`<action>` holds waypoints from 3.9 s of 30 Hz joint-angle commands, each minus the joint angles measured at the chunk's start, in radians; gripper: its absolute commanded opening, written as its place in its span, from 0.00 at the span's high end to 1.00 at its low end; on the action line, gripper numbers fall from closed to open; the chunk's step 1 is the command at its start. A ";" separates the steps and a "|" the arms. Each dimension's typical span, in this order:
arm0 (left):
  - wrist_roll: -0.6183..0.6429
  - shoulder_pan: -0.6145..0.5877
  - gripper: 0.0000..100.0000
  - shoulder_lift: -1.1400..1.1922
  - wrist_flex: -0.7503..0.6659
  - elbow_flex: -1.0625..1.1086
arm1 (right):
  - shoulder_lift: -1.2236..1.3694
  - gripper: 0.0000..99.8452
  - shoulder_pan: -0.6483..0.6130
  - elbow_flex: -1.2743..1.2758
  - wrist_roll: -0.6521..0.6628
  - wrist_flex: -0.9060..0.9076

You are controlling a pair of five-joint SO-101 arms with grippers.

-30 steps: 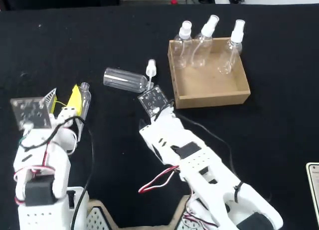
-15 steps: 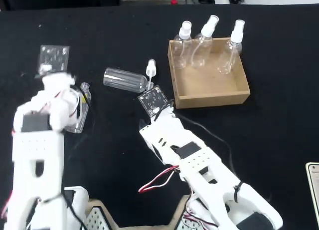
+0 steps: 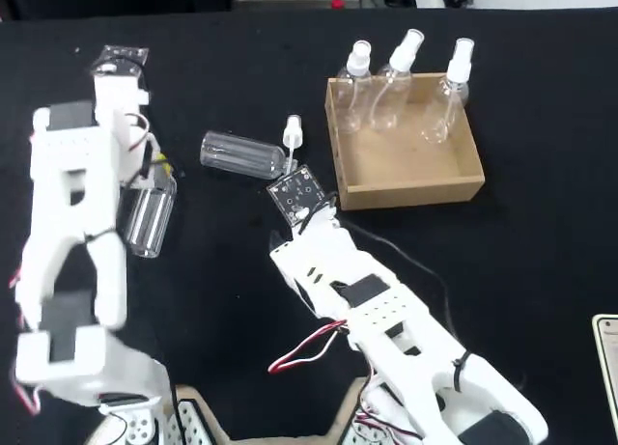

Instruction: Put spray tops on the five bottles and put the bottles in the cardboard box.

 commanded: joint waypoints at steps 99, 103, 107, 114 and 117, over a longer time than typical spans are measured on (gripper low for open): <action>-0.086 0.051 0.72 -0.493 -0.416 0.960 | -0.811 0.75 -0.064 0.246 -0.069 0.230; -0.011 0.151 0.72 -0.496 -0.451 0.989 | -0.728 0.75 -0.063 0.209 -0.071 0.222; 0.041 0.225 0.72 -0.496 -0.448 0.970 | -0.627 0.75 -0.063 0.163 -0.071 0.213; 0.006 0.012 0.72 -0.526 -0.233 0.799 | -0.432 0.74 -0.063 0.093 -0.071 0.161; -0.083 -0.162 0.72 -0.591 -0.158 0.691 | -0.326 0.74 -0.064 0.031 -0.081 0.166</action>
